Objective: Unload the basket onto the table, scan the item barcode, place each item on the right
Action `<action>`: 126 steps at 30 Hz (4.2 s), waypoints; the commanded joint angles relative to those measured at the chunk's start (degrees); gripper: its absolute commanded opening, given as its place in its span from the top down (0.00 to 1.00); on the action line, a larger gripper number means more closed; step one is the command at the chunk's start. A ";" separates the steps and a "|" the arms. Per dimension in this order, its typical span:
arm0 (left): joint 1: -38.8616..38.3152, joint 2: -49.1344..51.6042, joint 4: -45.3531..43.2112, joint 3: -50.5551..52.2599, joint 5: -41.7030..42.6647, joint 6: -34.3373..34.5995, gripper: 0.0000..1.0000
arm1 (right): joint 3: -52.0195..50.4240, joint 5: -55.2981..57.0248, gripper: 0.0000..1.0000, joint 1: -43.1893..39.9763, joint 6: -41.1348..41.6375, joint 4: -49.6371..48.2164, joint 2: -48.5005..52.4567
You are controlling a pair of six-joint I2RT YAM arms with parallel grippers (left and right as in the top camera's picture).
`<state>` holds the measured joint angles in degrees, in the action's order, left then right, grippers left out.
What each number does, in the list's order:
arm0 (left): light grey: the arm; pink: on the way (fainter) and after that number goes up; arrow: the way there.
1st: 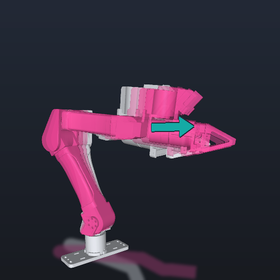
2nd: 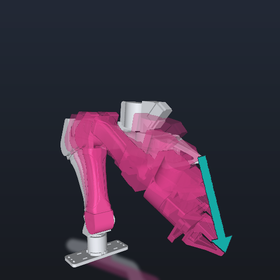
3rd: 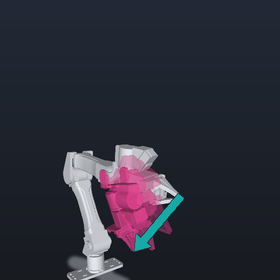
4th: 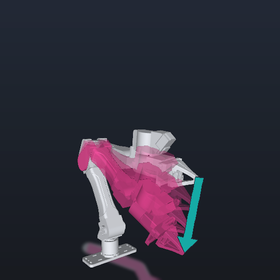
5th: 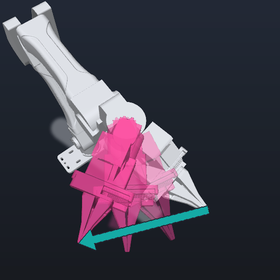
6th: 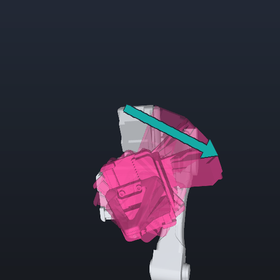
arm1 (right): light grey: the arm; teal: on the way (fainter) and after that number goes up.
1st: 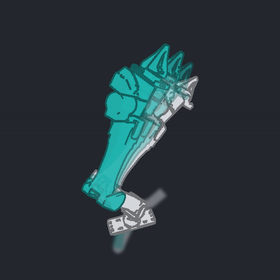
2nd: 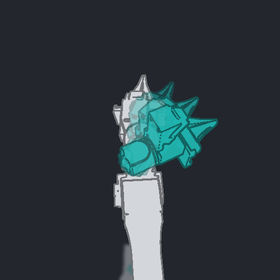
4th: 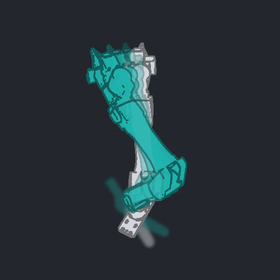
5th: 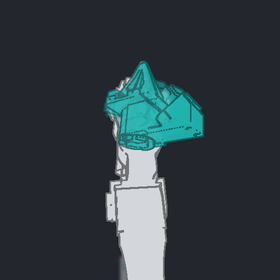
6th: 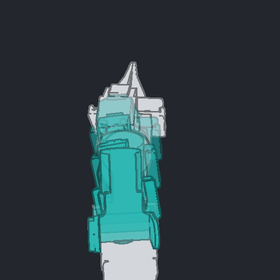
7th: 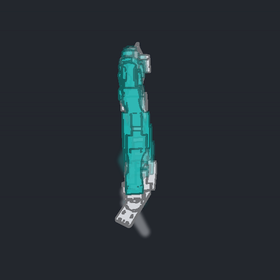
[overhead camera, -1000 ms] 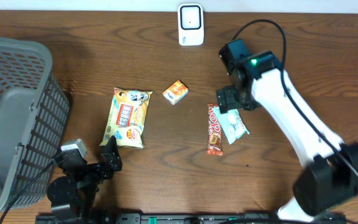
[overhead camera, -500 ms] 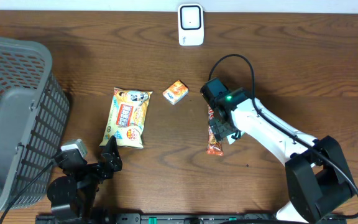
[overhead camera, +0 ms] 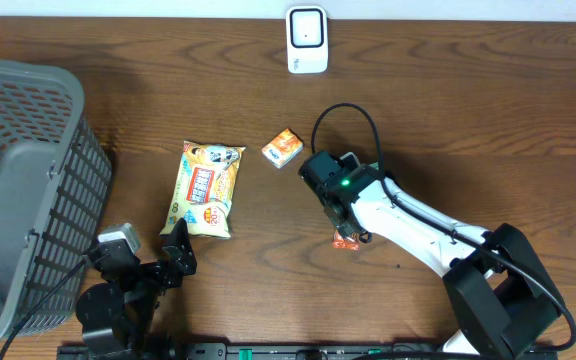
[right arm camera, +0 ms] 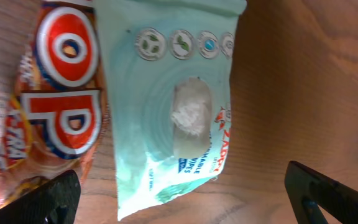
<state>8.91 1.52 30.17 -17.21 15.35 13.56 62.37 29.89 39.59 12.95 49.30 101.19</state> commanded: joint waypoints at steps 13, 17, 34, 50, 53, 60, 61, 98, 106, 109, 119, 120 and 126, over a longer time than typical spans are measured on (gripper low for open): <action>0.13 -0.17 -0.17 0.13 0.68 0.28 0.02 | -4.00 10.14 0.01 -0.55 -2.99 -7.23 5.03; 0.13 -0.17 -0.17 0.13 0.68 0.28 0.02 | -4.00 9.57 0.19 -1.44 -3.85 -7.96 8.35; 0.13 -0.17 -0.17 0.13 0.68 0.28 0.02 | -0.63 -23.21 0.99 -5.44 -12.57 -4.98 6.56; 0.13 -0.17 -0.17 0.13 0.68 0.28 0.02 | -0.33 -95.19 0.99 -24.55 -72.48 25.59 -6.82; 0.13 -0.17 -0.17 0.13 0.68 0.31 0.02 | -0.35 -95.17 0.99 -24.50 -74.86 28.57 -6.82; 0.13 -0.17 -0.17 0.13 0.68 0.28 0.02 | -0.35 -95.19 0.99 -24.50 -79.71 31.32 -6.82; 0.13 -0.17 -0.17 0.13 0.68 0.28 0.02 | -0.35 -95.19 0.99 -24.50 -79.71 31.32 -6.82; 0.13 -0.17 -0.17 0.13 0.68 0.28 0.02 | -0.28 -81.11 0.99 -23.80 -50.34 -5.55 -6.82; 0.13 -0.17 -0.17 0.13 0.68 0.28 0.02 | -0.15 -59.58 0.99 -23.74 -32.52 -20.65 -6.82; 0.13 -0.17 -0.17 0.13 0.68 0.28 0.03 | -0.15 -44.87 0.99 -23.74 -28.13 -27.54 -6.80; 0.13 -0.17 -0.17 0.13 0.68 0.28 0.02 | 3.10 -27.12 0.99 -19.47 -34.21 -39.26 -1.55; 0.13 -0.17 -0.17 0.13 0.68 0.28 0.02 | 5.60 -24.13 0.99 -18.78 -35.78 -39.21 0.92; 0.13 -0.17 -0.17 0.13 0.68 0.28 0.02 | 22.01 -14.95 0.99 -17.42 -41.13 -37.68 13.70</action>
<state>8.91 1.52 30.15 -17.21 15.35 13.56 75.50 6.98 21.47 -23.79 11.38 109.82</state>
